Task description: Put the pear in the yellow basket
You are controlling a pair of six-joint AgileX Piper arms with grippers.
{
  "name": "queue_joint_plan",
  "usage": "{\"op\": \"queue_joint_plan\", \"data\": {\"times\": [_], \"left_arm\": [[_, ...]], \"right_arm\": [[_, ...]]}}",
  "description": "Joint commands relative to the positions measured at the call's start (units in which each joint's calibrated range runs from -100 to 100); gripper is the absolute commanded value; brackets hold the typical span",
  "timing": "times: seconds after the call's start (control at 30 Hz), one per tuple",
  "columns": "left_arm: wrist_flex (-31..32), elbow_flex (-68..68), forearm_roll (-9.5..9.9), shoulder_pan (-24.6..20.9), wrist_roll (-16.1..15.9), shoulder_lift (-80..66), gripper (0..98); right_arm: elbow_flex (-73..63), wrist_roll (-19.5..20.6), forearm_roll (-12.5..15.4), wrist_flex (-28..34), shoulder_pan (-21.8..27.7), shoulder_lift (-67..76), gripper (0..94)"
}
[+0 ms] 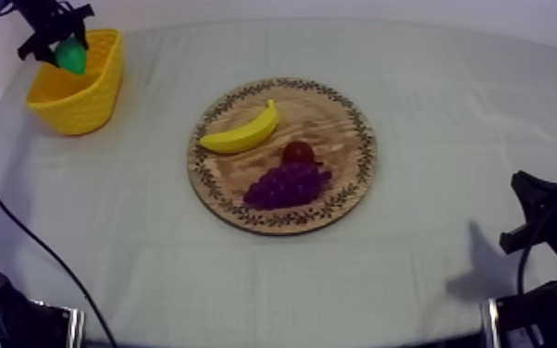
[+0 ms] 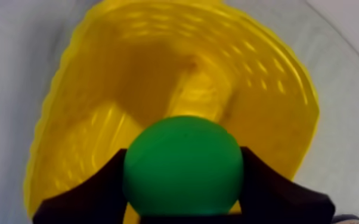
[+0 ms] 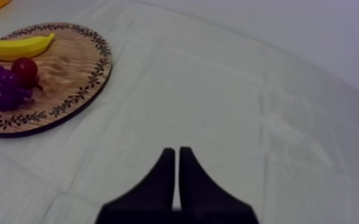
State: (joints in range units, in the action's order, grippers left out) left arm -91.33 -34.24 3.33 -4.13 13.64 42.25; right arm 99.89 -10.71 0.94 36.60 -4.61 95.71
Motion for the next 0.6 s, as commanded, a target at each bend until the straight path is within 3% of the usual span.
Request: {"op": "queue_joint_plan", "data": {"times": [0.0, 0.1, 0.33, 0.57], "left_arm": [[-0.09, -2.06, -0.09, -0.15, -0.09, 2.70, 45.1], [0.00, -3.75, -0.22, -0.42, -0.12, 4.49, 49.8], [3.07, -4.02, -1.11, -0.69, 0.54, 5.90, 78.7], [5.04, -2.21, -1.82, -0.87, 0.92, 5.93, 86.5]], "right_arm": [[0.00, 0.04, 0.01, 0.01, 0.01, 0.04, 0.4], [0.00, 0.04, 0.01, 0.01, 0.01, 0.04, 0.4], [0.00, 0.04, 0.01, 0.01, 0.01, 0.04, 0.4], [0.00, 0.04, 0.01, 0.01, 0.01, 0.04, 0.4]]}}
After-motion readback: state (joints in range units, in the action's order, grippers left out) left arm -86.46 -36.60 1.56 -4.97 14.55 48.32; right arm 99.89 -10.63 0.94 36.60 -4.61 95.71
